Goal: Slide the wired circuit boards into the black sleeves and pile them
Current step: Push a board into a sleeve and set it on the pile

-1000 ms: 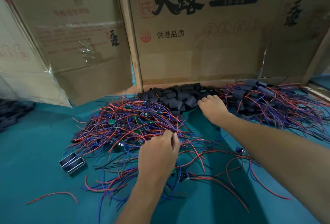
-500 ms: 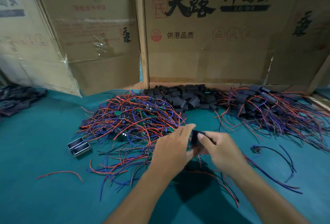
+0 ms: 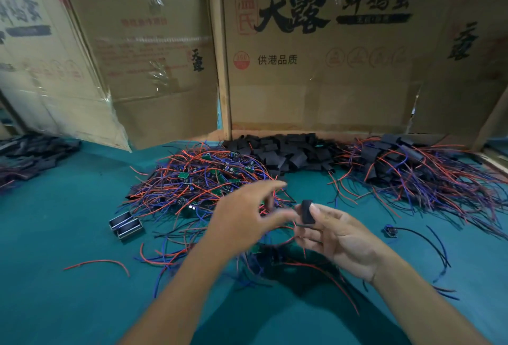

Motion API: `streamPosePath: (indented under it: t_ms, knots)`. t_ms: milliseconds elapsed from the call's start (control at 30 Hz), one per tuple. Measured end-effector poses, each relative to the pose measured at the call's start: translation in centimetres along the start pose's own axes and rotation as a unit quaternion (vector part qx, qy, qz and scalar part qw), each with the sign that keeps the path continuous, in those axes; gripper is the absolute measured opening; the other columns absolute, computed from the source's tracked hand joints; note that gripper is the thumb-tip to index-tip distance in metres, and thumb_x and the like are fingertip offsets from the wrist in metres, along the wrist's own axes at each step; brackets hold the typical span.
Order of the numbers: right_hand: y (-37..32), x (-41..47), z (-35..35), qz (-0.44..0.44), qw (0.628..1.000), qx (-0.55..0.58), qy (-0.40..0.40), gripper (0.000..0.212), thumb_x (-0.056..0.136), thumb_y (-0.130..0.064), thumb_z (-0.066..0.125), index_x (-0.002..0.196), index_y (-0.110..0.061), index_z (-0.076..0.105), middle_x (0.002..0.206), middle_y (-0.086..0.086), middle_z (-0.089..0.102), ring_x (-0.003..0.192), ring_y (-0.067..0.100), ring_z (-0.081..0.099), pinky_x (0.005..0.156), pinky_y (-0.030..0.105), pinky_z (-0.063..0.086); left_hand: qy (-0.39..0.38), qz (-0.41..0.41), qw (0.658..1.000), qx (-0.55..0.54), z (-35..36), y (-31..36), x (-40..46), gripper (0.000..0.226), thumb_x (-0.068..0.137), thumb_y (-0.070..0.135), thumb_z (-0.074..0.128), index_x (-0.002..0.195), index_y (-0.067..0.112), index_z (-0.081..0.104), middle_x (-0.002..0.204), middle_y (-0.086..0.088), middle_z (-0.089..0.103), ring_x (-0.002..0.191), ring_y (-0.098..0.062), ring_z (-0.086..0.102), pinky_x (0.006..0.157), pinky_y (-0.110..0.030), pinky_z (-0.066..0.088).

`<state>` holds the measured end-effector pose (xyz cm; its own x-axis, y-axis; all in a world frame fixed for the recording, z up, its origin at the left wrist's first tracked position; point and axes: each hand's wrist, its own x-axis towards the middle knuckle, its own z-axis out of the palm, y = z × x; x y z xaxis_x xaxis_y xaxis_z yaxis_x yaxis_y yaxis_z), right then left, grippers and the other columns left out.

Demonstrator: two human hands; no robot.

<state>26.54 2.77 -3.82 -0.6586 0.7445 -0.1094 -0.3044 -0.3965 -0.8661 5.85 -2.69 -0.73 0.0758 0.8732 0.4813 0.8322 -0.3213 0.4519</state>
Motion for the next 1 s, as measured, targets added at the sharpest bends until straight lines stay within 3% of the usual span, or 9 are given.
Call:
streamPosePath:
  t_ms: [100,200,300,400,600,733,833,933,1000]
  knots:
    - [-0.4,0.0,-0.1,-0.012,0.999,-0.009,0.029,0.037,0.080,-0.029,0.066,0.110,-0.006,0.067,0.095,0.009,0.068,0.081,0.021,0.068,0.072,0.032,0.058,0.033,-0.102,0.991,0.076,-4.2,-5.4,3.1,0.017,0.098,0.025,0.058,0.111,0.020,0.068,0.105,0.001,0.070,0.095,-0.016,0.062,0.083,-0.033,0.049]
    - [-0.4,0.1,0.3,-0.010,0.999,-0.021,0.044,0.038,0.079,-0.030,0.068,0.110,-0.007,0.067,0.094,0.008,0.068,0.078,0.019,0.067,0.068,0.029,0.058,-0.071,-0.173,0.947,0.260,-8.0,-11.7,4.9,0.025,0.093,0.002,0.054,0.113,0.007,0.068,0.118,-0.015,0.064,0.111,-0.030,0.057,0.094,-0.038,0.043]
    - [-0.2,0.1,0.4,-0.005,0.999,-0.026,0.040,0.037,0.080,-0.029,0.070,0.109,-0.007,0.068,0.095,0.009,0.067,0.078,0.019,0.066,0.067,0.029,0.056,-0.178,-0.156,0.917,0.322,-8.5,-15.0,4.7,0.032,0.090,0.002,0.056,0.121,0.010,0.061,0.123,-0.012,0.061,0.114,-0.029,0.055,0.095,-0.040,0.046]
    - [0.0,0.1,0.3,-0.001,0.999,-0.035,0.038,0.031,0.080,-0.029,0.071,0.104,-0.010,0.071,0.096,0.009,0.068,0.079,0.020,0.066,0.066,0.029,0.055,-0.189,-0.110,0.909,0.356,-8.6,-15.6,4.4,0.028,0.093,0.014,0.060,0.121,0.015,0.057,0.121,-0.007,0.061,0.112,-0.026,0.055,0.093,-0.042,0.048]
    - [0.0,0.2,0.1,-0.001,0.998,-0.042,0.047,0.030,0.080,-0.031,0.073,0.102,-0.010,0.073,0.097,0.011,0.067,0.079,0.021,0.065,0.065,0.030,0.054,-0.208,-0.001,0.854,0.477,-10.1,-15.4,4.2,0.025,0.100,0.035,0.056,0.120,0.021,0.055,0.121,0.003,0.061,0.115,-0.017,0.057,0.095,-0.031,0.045]
    - [-0.1,0.1,0.1,-0.004,0.998,-0.039,0.042,0.031,0.082,-0.030,0.072,0.105,-0.009,0.071,0.097,0.011,0.067,0.080,0.021,0.065,0.065,0.030,0.053,-0.159,-0.023,0.874,0.459,-12.0,-13.0,5.3,0.021,0.099,0.034,0.056,0.112,0.017,0.058,0.106,-0.002,0.067,0.100,-0.021,0.063,0.088,-0.036,0.052]
    - [-0.2,0.0,0.2,-0.003,0.998,-0.045,0.045,0.031,0.084,-0.029,0.070,0.106,-0.007,0.070,0.096,0.010,0.067,0.079,0.020,0.065,0.066,0.030,0.053,-0.036,-0.013,0.923,0.382,-13.7,-10.5,6.1,0.018,0.096,0.029,0.061,0.105,0.014,0.061,0.094,-0.009,0.067,0.089,-0.028,0.063,0.078,-0.042,0.055]
    - [-0.3,0.1,0.2,-0.006,0.997,-0.049,0.052,0.030,0.086,-0.028,0.067,0.106,-0.006,0.067,0.094,0.010,0.066,0.076,0.019,0.064,0.065,0.029,0.052,0.140,0.007,0.963,0.230,-14.7,-7.6,6.6,0.020,0.089,0.018,0.073,0.108,0.013,0.069,0.090,-0.006,0.072,0.078,-0.024,0.065,0.077,-0.036,0.052]
    - [-0.5,0.1,0.3,-0.008,0.997,-0.050,0.056,0.030,0.085,-0.028,0.067,0.106,-0.006,0.066,0.092,0.009,0.066,0.074,0.018,0.064,0.064,0.028,0.052,0.197,-0.057,0.978,0.047,-14.2,-5.8,6.5,0.023,0.089,0.015,0.074,0.111,0.017,0.071,0.092,0.004,0.073,0.078,-0.013,0.068,0.080,-0.028,0.051]
